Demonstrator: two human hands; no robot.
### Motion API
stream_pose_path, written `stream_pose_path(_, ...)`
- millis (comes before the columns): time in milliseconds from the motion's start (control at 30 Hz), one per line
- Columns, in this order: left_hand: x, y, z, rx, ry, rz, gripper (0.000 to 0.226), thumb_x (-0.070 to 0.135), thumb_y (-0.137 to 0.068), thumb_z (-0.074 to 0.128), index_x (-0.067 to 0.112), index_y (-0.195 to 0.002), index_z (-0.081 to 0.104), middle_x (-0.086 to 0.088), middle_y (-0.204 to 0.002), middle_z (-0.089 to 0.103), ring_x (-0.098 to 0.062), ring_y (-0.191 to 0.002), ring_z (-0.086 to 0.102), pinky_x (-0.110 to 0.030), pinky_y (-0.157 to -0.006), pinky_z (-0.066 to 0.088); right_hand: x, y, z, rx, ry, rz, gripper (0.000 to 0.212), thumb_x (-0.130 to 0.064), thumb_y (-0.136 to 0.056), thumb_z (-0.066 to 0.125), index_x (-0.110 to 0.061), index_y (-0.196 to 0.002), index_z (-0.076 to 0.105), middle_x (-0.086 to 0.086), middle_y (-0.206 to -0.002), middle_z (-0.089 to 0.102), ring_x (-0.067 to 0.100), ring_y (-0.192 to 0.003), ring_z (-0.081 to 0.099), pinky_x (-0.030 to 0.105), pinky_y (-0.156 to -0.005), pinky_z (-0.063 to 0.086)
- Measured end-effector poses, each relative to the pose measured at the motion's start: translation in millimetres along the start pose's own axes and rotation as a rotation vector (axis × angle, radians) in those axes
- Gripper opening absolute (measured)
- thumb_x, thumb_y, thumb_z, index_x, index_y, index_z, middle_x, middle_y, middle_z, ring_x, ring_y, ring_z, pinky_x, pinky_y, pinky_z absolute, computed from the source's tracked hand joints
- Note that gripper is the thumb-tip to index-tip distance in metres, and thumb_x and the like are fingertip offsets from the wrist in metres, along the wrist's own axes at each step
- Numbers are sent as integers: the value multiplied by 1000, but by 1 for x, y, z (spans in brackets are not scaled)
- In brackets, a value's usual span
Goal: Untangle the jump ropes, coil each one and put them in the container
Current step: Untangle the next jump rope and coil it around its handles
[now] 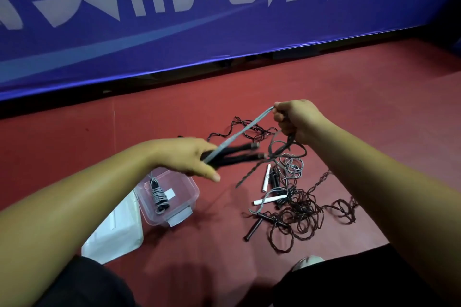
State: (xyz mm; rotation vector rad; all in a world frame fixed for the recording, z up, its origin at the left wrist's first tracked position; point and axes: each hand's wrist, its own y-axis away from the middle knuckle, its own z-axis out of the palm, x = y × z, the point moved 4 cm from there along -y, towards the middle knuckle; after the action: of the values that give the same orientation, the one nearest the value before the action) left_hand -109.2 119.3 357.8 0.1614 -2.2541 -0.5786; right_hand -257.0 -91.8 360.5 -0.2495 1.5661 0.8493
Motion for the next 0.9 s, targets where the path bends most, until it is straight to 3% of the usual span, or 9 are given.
stream_pose_path(67, 7, 5, -17, 217, 111, 84, 28, 22, -83, 79, 11, -80, 54, 5, -57, 51, -10, -48, 43, -21, -46, 37, 0, 0, -5, -16, 85, 2, 25, -15, -102, 47, -8, -79, 55, 1, -53, 43, 10, -38, 23, 21, -36, 17)
stream_pose_path(167, -8, 14, -45, 498, 469, 115, 25, 8, -86, 72, 15, -77, 49, 5, -52, 45, -10, -44, 36, -20, -42, 30, 0, 8, 2, -120, 286, -11, 21, -19, -100, 53, -8, -83, 59, 4, -57, 45, 13, -42, 25, 24, -39, 17)
stream_pose_path(300, -36, 14, -65, 655, 862, 121, 28, 4, -90, 65, 20, -82, 44, 1, -55, 32, -9, -41, 24, -21, -42, 18, 2, 21, 30, -276, 408, 45, 25, -20, -100, 54, -8, -78, 59, 6, -55, 47, 12, -37, 26, 20, -36, 19)
stream_pose_path(433, -51, 14, -80, 770, 1018, 89, 31, 4, -91, 65, 24, -97, 43, 5, -51, 33, -6, -39, 26, -18, -41, 19, 14, 33, 49, -475, 535, 152, 26, -22, -103, 47, -8, -83, 57, 7, -53, 46, 12, -37, 22, 17, -36, 16)
stream_pose_path(500, -58, 16, -82, 767, 929, 37, 31, 1, -90, 65, 23, -99, 45, 3, -52, 33, -7, -38, 26, -18, -42, 19, 14, 36, 52, -502, 522, 155, 25, -21, -103, 46, -8, -85, 57, 7, -52, 45, 11, -38, 21, 17, -37, 15)
stream_pose_path(600, -68, 19, -80, 677, 850, -61, 28, 2, -90, 66, 21, -86, 45, 2, -54, 32, -7, -39, 27, -17, -39, 20, 7, 40, 56, -517, 485, 145, 23, -17, -102, 45, -6, -86, 57, 8, -52, 44, 10, -36, 20, 15, -36, 14)
stream_pose_path(733, -77, 20, -78, 590, 707, -81, 26, 7, -90, 68, 18, -83, 45, 1, -55, 35, -8, -43, 27, -19, -39, 23, 6, 47, 57, -525, 483, 160, 22, -16, -101, 45, -5, -86, 57, 8, -51, 44, 10, -34, 21, 14, -36, 14)
stream_pose_path(800, -82, 17, -75, 607, 536, -118, 26, 7, -86, 73, 16, -83, 49, -1, -55, 40, -10, -42, 32, -19, -39, 26, 5, 52, 59, -561, 487, 165, 21, -16, -101, 45, -5, -87, 56, 7, -50, 43, 9, -34, 21, 13, -35, 14)
stream_pose_path(900, -82, 11, -72, 694, 94, -226, 22, 12, -79, 80, 13, -87, 59, -5, -63, 55, -22, -52, 51, -24, -47, 38, -2, 67, 68, -670, 504, 120, 21, -14, -101, 44, -2, -88, 56, 8, -49, 41, 9, -35, 20, 14, -35, 13)
